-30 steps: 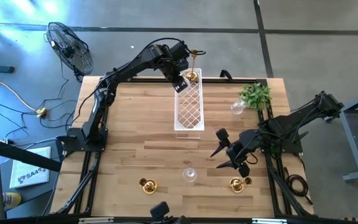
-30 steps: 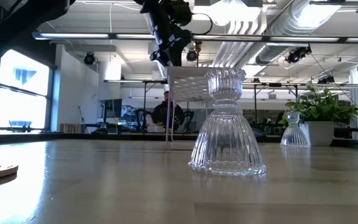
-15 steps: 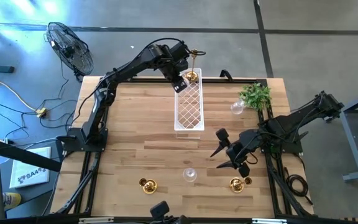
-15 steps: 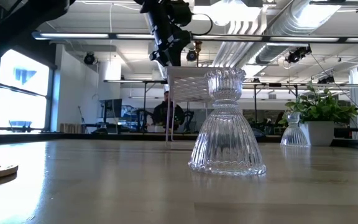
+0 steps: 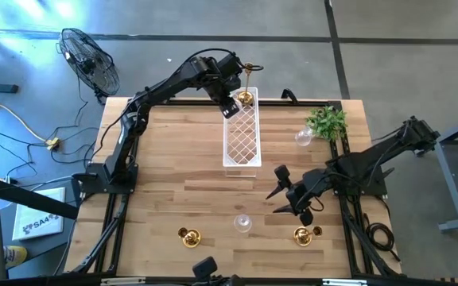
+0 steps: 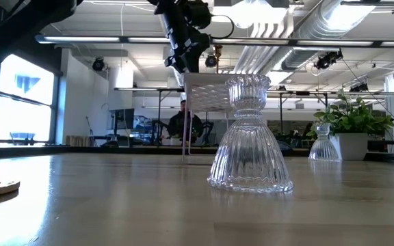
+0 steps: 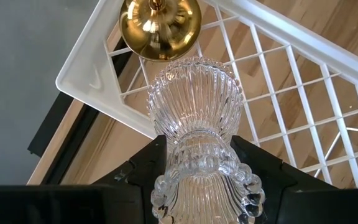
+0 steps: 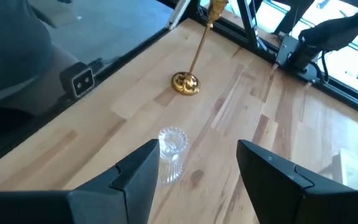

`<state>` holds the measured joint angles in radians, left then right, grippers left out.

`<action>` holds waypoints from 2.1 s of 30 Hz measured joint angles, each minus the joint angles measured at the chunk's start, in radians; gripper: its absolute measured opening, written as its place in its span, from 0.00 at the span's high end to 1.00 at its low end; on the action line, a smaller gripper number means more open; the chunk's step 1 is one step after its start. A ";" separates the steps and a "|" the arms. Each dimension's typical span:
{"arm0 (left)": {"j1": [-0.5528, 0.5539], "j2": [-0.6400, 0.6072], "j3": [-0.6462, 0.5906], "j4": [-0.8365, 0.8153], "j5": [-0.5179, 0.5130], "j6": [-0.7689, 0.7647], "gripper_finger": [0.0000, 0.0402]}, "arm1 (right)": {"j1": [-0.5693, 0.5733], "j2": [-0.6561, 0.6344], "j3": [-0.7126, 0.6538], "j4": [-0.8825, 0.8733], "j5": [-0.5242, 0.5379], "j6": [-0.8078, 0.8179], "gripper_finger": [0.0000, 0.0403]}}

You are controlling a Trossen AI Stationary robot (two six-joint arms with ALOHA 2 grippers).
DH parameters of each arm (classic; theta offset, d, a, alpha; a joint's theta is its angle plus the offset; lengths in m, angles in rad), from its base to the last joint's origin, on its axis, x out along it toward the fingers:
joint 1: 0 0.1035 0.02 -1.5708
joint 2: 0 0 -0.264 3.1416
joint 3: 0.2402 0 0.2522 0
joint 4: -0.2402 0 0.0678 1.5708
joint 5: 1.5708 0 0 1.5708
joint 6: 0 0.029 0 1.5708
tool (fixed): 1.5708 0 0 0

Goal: Pick & Place candle stick holders
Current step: Put the left transparent candle holder on the shelf

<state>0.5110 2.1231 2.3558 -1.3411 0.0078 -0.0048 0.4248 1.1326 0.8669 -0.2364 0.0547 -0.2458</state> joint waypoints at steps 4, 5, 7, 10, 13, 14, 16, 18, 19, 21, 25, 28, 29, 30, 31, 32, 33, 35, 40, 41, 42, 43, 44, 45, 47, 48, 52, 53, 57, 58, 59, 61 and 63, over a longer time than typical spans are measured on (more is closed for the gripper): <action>0.000 0.000 0.000 0.005 0.001 0.000 0.62 | 0.000 0.000 0.000 0.010 -0.005 -0.017 0.48; 0.000 0.000 0.000 0.011 0.001 0.000 0.62 | 0.000 0.000 0.000 0.010 -0.005 -0.017 0.48; 0.005 0.000 0.000 0.014 0.007 0.000 0.62 | 0.000 0.000 0.000 0.010 -0.005 -0.017 0.48; 0.007 0.000 -0.002 0.013 0.031 0.000 0.62 | 0.000 0.000 0.000 0.010 -0.005 -0.017 0.48; 0.007 0.000 -0.003 0.012 0.016 0.000 0.62 | 0.000 0.000 0.000 0.010 -0.005 -0.017 0.48; 0.007 0.000 -0.003 0.012 0.019 0.000 0.62 | 0.000 0.000 0.000 0.010 -0.005 -0.017 0.48; 0.007 0.000 -0.003 0.011 0.024 0.000 0.62 | 0.000 0.000 0.000 0.010 -0.005 -0.017 0.48; 0.006 0.000 -0.003 0.009 0.025 0.000 0.62 | 0.000 0.000 0.000 0.010 -0.005 -0.017 0.48; 0.006 0.000 -0.003 0.008 0.026 0.000 0.62 | 0.000 0.000 0.000 0.010 -0.006 -0.017 0.48; 0.006 0.000 -0.003 0.006 0.027 0.000 0.62 | 0.000 0.000 0.000 0.010 -0.005 -0.017 0.48; 0.006 0.000 -0.003 0.003 0.027 0.000 0.62 | 0.000 0.000 0.001 0.009 -0.007 -0.001 0.48; 0.006 0.000 -0.003 0.003 0.027 0.000 0.62 | 0.000 0.000 0.001 0.009 -0.007 0.001 0.48; 0.006 0.000 -0.003 0.002 0.027 0.000 0.62 | 0.000 0.000 0.001 0.009 -0.007 0.002 0.48; 0.006 0.000 -0.003 0.001 0.027 0.000 0.62 | 0.000 0.000 0.001 0.009 -0.007 0.002 0.48; 0.006 0.000 -0.003 0.000 0.027 0.000 0.62 | 0.000 0.000 0.001 0.009 -0.007 0.002 0.48; 0.006 0.000 -0.003 -0.002 0.027 0.000 0.62 | 0.000 0.000 0.001 0.009 -0.007 0.002 0.48; 0.006 0.000 -0.003 -0.001 0.027 0.000 0.62 | 0.000 -0.001 0.001 0.008 -0.007 0.002 0.48; 0.006 0.000 -0.003 -0.002 0.027 -0.001 0.62 | 0.000 -0.001 0.001 0.008 -0.007 0.002 0.48; 0.006 0.001 -0.003 -0.014 0.027 -0.003 0.62 | 0.000 -0.001 0.001 0.008 -0.006 0.002 0.48; 0.006 0.001 -0.003 -0.018 0.027 -0.003 0.62 | 0.001 -0.001 0.001 0.008 -0.006 0.002 0.48; 0.006 0.001 -0.003 -0.021 0.027 -0.003 0.62 | 0.001 -0.001 0.001 0.008 -0.006 0.002 0.48; 0.006 0.001 -0.003 -0.021 0.027 -0.003 0.62 | 0.000 -0.001 0.001 0.008 -0.006 0.002 0.48; 0.006 0.001 -0.003 -0.020 0.027 -0.003 0.62 | 0.001 -0.001 0.001 0.008 -0.006 0.002 0.48; 0.006 0.001 -0.003 -0.020 0.027 -0.003 0.62 | 0.001 -0.001 0.001 0.008 -0.006 0.002 0.48; 0.006 0.001 -0.003 -0.019 0.027 -0.003 0.62 | 0.001 -0.001 0.001 0.008 -0.006 0.002 0.48; 0.006 0.001 -0.003 -0.019 0.027 -0.004 0.61 | 0.001 -0.001 0.001 0.008 -0.006 0.002 0.48; 0.006 0.001 -0.003 -0.016 0.027 -0.004 0.48 | 0.000 -0.001 0.002 0.008 -0.006 0.002 0.48; 0.006 0.001 -0.003 -0.016 0.027 -0.004 0.45 | 0.001 -0.001 0.002 0.008 -0.006 0.002 0.48; 0.006 0.001 -0.003 -0.009 0.026 -0.004 0.40 | 0.001 -0.001 0.002 0.004 -0.006 0.002 0.48; 0.006 0.001 -0.003 -0.006 0.026 -0.004 0.40 | 0.001 -0.001 0.002 0.001 -0.006 0.003 0.48; 0.006 0.001 -0.003 -0.002 0.026 -0.004 0.41 | 0.001 -0.001 0.002 -0.003 -0.006 0.002 0.48; 0.006 0.001 -0.003 0.007 0.026 -0.004 0.41 | 0.001 -0.001 0.002 -0.008 -0.006 0.003 0.48; 0.006 0.001 -0.003 0.011 0.026 -0.004 0.42 | 0.001 -0.001 0.002 -0.007 -0.006 0.004 0.48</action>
<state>0.5175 2.1239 2.3528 -1.3306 0.0341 -0.0090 0.4255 1.1316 0.8684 -0.2432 0.0490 -0.2418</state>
